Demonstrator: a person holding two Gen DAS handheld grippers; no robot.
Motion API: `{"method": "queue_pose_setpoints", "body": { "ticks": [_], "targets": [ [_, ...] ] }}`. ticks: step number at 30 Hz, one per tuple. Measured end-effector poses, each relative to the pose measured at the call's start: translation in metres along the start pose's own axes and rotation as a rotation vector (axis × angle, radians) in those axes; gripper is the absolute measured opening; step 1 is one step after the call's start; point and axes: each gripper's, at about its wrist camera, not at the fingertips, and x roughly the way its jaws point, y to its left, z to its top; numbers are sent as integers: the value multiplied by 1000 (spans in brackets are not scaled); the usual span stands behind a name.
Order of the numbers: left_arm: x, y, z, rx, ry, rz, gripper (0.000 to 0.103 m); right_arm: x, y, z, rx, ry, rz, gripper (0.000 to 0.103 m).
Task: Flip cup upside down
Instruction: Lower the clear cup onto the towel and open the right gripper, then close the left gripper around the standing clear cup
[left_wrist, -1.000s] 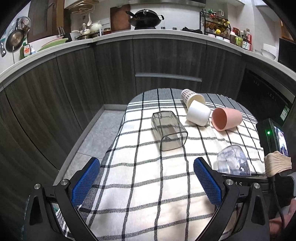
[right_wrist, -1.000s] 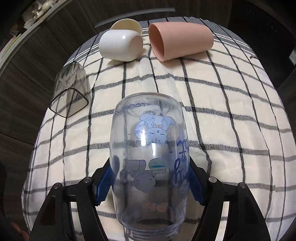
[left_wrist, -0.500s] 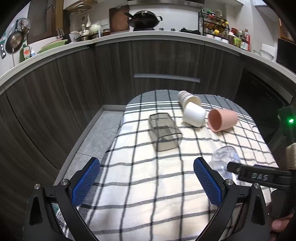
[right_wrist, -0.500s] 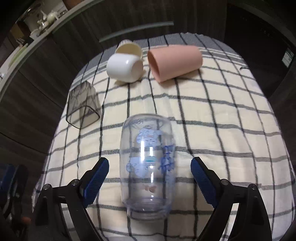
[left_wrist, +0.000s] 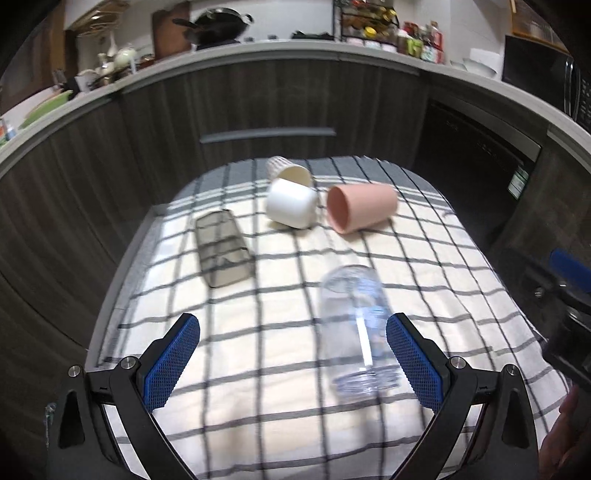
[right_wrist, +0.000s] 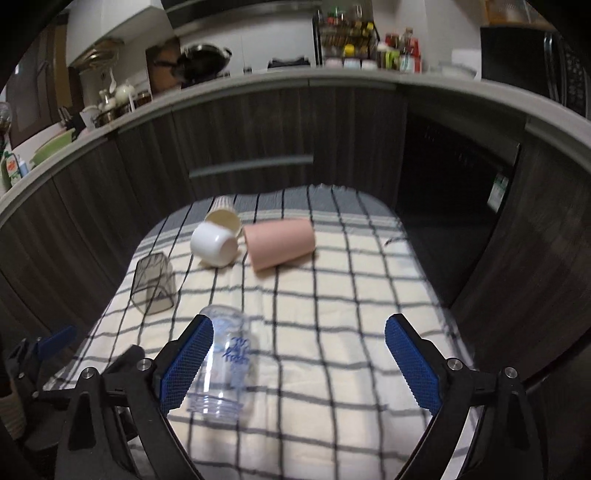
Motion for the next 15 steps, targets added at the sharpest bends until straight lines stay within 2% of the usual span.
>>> {"method": "queue_pose_setpoints", "body": {
  "ticks": [7, 15],
  "targets": [
    [24, -35, 13, 54, 85, -16, 103, -16, -13, 4, -64, -137, -32, 95],
    [63, -51, 29, 43, 216, -16, 101, -7, -34, 2, -18, -148, -29, 95]
  ]
}}
